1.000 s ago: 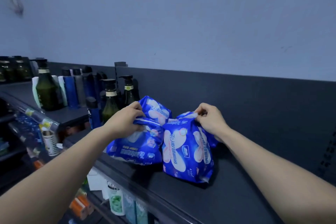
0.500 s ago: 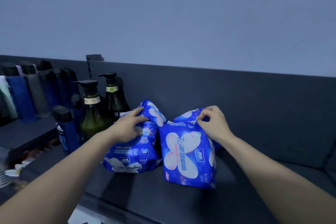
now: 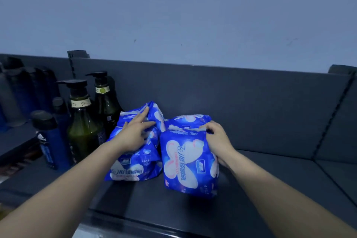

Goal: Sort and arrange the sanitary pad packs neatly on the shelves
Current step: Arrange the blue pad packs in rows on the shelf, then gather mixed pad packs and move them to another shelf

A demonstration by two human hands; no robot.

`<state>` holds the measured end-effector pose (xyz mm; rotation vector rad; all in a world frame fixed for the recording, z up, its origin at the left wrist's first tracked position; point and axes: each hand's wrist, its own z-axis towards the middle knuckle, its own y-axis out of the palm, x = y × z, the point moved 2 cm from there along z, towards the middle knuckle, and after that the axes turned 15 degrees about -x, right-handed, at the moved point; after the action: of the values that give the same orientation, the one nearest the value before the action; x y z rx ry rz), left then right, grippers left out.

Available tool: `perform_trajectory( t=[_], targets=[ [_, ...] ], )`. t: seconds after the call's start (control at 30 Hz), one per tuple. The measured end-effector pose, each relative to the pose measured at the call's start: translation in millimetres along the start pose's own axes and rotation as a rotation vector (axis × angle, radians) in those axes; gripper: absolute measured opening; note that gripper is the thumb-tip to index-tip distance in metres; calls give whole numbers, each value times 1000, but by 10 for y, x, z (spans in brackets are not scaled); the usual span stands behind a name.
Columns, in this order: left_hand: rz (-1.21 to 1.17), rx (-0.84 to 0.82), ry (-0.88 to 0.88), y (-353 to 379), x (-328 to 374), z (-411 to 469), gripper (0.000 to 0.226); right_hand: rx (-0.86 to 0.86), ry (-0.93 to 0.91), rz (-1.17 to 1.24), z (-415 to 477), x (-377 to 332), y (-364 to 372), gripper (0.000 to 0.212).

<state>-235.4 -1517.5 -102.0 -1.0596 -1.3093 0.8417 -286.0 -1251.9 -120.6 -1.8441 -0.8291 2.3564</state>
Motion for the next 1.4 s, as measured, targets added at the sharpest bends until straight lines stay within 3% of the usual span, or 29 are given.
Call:
perform_trajectory(
  t=[0.27,0.4,0.67,0.83,1.03,1.23,1.4],
  targets=[
    [29,-39,-65,-100,451,-236,53,-114,91,-174,-306,-250,-293,10],
    [124,-29,-141,-154,785,-359,49,-137,116,-386,-617,-381,-494,34],
    [299,112,-249,-152,1671,-668,22,-265,234,-809,-1500,-339,-1175,59],
    [306,145,-167,19,2243,-742,30,-237,269,-907,-2024,-257,-1642,60],
    [354,47,-12,373,2901,-733,15,-184,366,-1012,-2622,-160,-2143,59],
    [419,-9,192,610,3463,-585,39,-93,526,-1100,-3175,-49,-2612,58],
    [428,-58,345,814,3946,-540,45,5,698,-1077,-3671,43,-2858,58]
  ],
)
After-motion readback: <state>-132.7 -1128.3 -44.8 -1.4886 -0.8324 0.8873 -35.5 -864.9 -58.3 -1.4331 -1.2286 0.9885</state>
